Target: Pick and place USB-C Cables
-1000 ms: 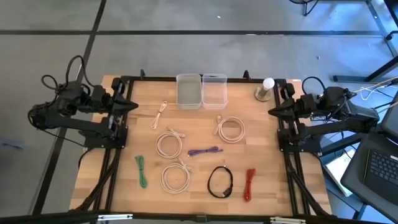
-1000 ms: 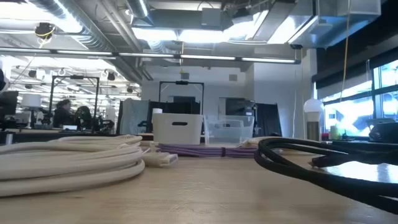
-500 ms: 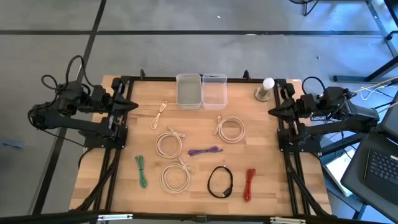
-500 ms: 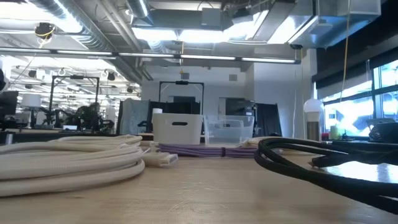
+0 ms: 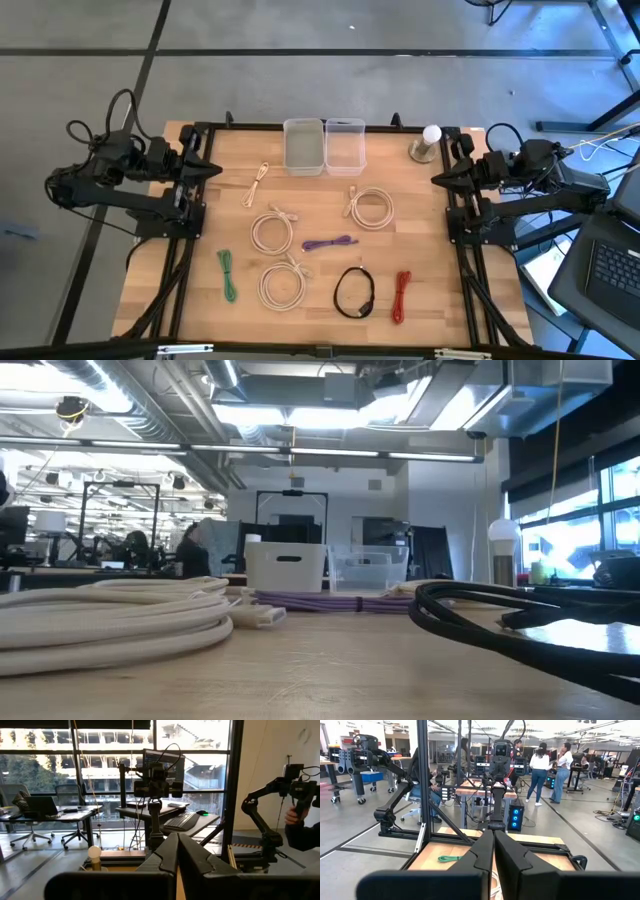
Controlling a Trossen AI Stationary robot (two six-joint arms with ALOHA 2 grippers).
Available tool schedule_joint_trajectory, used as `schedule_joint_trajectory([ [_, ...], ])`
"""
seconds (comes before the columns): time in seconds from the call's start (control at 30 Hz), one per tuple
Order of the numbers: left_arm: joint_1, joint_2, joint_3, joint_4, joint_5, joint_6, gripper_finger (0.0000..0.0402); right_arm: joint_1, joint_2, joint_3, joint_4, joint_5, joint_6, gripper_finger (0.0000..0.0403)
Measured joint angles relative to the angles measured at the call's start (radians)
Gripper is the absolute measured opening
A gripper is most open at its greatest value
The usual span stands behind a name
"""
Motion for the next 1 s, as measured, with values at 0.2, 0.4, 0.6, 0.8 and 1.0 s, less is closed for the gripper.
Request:
schedule_joint_trajectory([
  [0.2,0.0,0.0,0.0,0.0,0.0,0.0,0.0004,0.0,0.006,0.0,0.034,0.0,0.002,0.0021],
  [0.4,0.0,0.0,0.0,0.001,0.0,0.0,0.0004,0.0,0.008,-0.001,0.09,0.0,0.002,0.0021],
  [0.6,0.0,0.0,0.0,0.006,0.0,-0.001,0.0004,0.0,0.02,-0.001,0.209,0.0,0.005,0.0021],
  [0.8,0.0,0.003,0.0,0.005,-0.002,-0.028,0.0004,0.0,0.032,-0.001,0.193,0.0,-0.002,0.0021],
  [1.0,0.0,0.03,0.0,-0.114,0.007,-0.018,0.0004,0.0,0.098,-0.001,0.145,-0.031,0.057,0.0021],
])
